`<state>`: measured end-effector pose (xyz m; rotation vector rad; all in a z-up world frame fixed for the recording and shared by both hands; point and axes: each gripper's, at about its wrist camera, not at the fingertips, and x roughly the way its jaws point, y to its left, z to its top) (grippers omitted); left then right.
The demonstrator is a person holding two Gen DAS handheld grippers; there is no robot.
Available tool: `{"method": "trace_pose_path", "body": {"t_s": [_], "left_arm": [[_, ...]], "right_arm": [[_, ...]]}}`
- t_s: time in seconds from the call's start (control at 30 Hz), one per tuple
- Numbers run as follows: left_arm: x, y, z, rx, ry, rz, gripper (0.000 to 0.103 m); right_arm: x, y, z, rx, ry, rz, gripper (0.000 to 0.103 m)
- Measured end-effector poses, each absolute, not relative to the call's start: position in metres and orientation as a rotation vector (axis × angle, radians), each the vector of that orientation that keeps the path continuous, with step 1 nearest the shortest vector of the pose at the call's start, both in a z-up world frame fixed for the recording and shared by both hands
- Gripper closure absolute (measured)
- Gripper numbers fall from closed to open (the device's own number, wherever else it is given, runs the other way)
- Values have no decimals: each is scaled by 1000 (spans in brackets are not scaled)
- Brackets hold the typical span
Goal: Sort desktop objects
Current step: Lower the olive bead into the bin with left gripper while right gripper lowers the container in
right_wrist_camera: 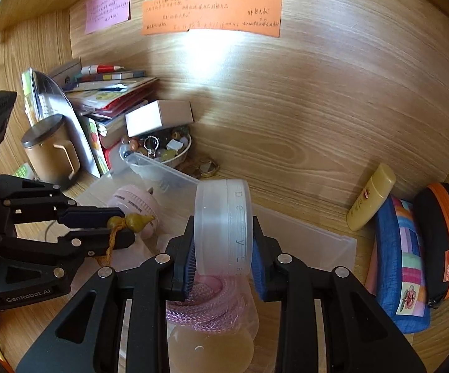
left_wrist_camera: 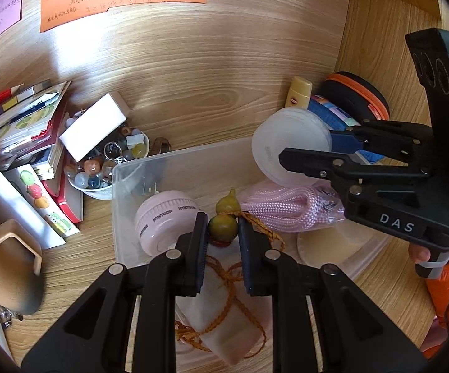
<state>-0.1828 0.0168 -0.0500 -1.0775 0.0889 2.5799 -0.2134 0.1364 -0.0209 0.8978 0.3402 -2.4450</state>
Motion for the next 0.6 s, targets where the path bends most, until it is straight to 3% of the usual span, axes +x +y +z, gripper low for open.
{"method": "trace_pose_path", "body": {"t_s": [0.37,0.5,0.6], "left_arm": [[-184,18,-52,-1072,81,2562,84],[-184,18,-54,-1078,83,2566,80],[-184,19,-55,-1082,88,2565,68]], "right_arm": [[-215,141,-29,923,349,-2451,74],[-215,140,-29,919,354,-2454,74],[-214,139,-30,920,354,-2454,72]]}}
